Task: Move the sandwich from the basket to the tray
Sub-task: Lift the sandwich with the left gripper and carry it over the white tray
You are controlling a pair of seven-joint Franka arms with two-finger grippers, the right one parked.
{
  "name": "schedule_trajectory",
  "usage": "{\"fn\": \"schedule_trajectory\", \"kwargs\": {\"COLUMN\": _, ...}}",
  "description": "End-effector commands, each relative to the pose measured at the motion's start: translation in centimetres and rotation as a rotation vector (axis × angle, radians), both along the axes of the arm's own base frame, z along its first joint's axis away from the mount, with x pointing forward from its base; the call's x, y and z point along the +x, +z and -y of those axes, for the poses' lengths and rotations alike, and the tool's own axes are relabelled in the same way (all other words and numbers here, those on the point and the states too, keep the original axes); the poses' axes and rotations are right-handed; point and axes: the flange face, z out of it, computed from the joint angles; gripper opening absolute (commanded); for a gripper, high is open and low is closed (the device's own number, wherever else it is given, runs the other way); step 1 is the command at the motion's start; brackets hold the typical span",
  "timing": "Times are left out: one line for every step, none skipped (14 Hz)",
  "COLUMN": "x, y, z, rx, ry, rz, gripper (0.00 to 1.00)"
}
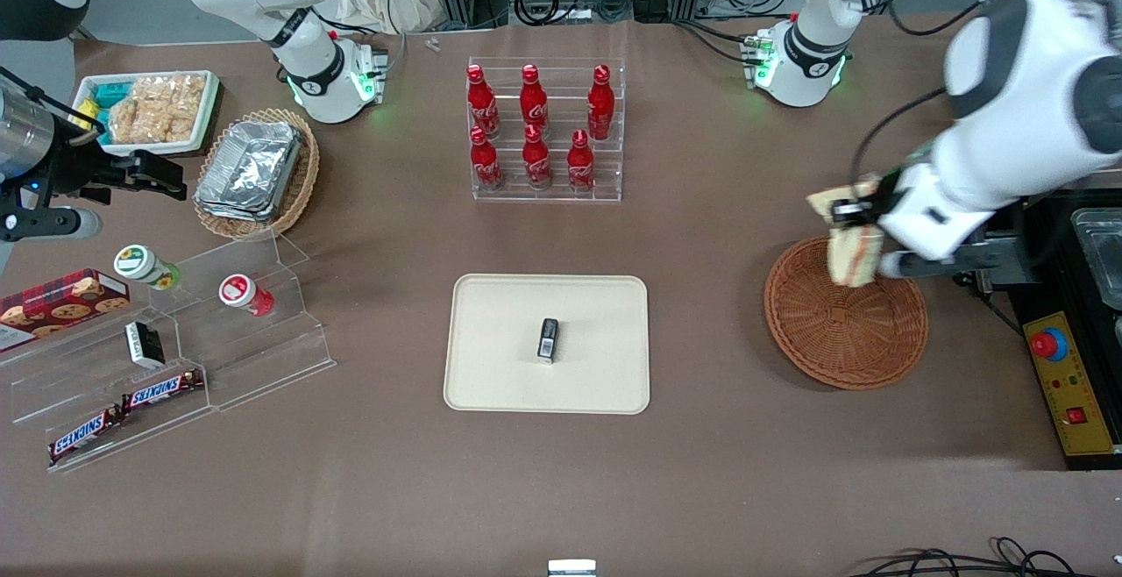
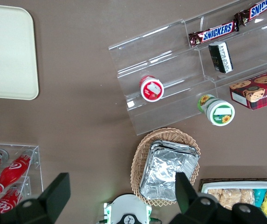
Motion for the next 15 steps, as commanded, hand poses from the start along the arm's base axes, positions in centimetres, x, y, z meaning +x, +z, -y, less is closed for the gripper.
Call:
{"fn": "schedule_trajectory", "kwargs": {"x": 0.9, "y": -2.0, "z": 8.8, "rx": -0.05, "ry": 0.0, "rz": 0.037, "gripper": 0.0}}
{"fn": "schedule_trajectory", "kwargs": {"x": 1.0, "y": -3.9, "z": 13.0, "rx": -0.056, "ry": 0.006, "rz": 0.043, "gripper": 0.0}}
{"fn": "schedule_trajectory", "kwargs": {"x": 1.1, "y": -6.1, "z": 16.1, "rx": -0.016, "ry": 0.011, "rz": 0.057, "gripper": 0.0}}
{"fn": "schedule_trajectory", "kwargs": {"x": 1.5, "y": -8.5, "z": 18.9, "rx": 0.015, "ry": 0.016, "rz": 0.069, "gripper": 0.0}}
{"fn": "schedule_trajectory", "kwargs": {"x": 2.6, "y": -10.9, "z": 20.2, "rx": 0.028, "ry": 0.033, "rz": 0.075, "gripper": 0.0}}
{"fn": "schedule_trajectory", "kwargs": {"x": 3.3, "y": -13.9, "z": 21.8, "rx": 0.036, "ry": 0.03, "rz": 0.076, "gripper": 0.0}}
{"fn": "schedule_trajectory", "kwargs": {"x": 3.8, "y": -16.6, "z": 22.8, "rx": 0.05, "ry": 0.021, "rz": 0.089, "gripper": 0.0}}
{"fn": "schedule_trajectory", "kwargs": {"x": 4.4, "y": -19.7, "z": 23.0, "rx": 0.056, "ry": 0.02, "rz": 0.104, "gripper": 0.0}}
{"fn": "schedule_trajectory", "kwargs": {"x": 4.9, "y": -22.3, "z": 23.2, "rx": 0.053, "ry": 0.02, "rz": 0.125, "gripper": 0.0}}
{"fn": "schedule_trajectory", "kwargs": {"x": 5.0, "y": -25.2, "z": 23.3, "rx": 0.059, "ry": 0.01, "rz": 0.127, "gripper": 0.0}}
{"fn": "schedule_trajectory", "kwargs": {"x": 4.9, "y": -27.7, "z": 23.2, "rx": 0.078, "ry": -0.007, "rz": 0.126, "gripper": 0.0}}
{"fn": "schedule_trajectory", "kwargs": {"x": 5.0, "y": -29.2, "z": 23.0, "rx": 0.086, "ry": -0.015, "rz": 0.131, "gripper": 0.0}}
{"fn": "schedule_trajectory", "kwargs": {"x": 5.0, "y": -30.0, "z": 23.1, "rx": 0.083, "ry": -0.024, "rz": 0.138, "gripper": 0.21}}
{"fn": "schedule_trajectory", "kwargs": {"x": 5.1, "y": -30.1, "z": 23.0, "rx": 0.076, "ry": -0.026, "rz": 0.143, "gripper": 0.53}}
{"fn": "schedule_trajectory", "kwargs": {"x": 5.1, "y": -30.1, "z": 23.1, "rx": 0.075, "ry": -0.033, "rz": 0.145, "gripper": 0.72}}
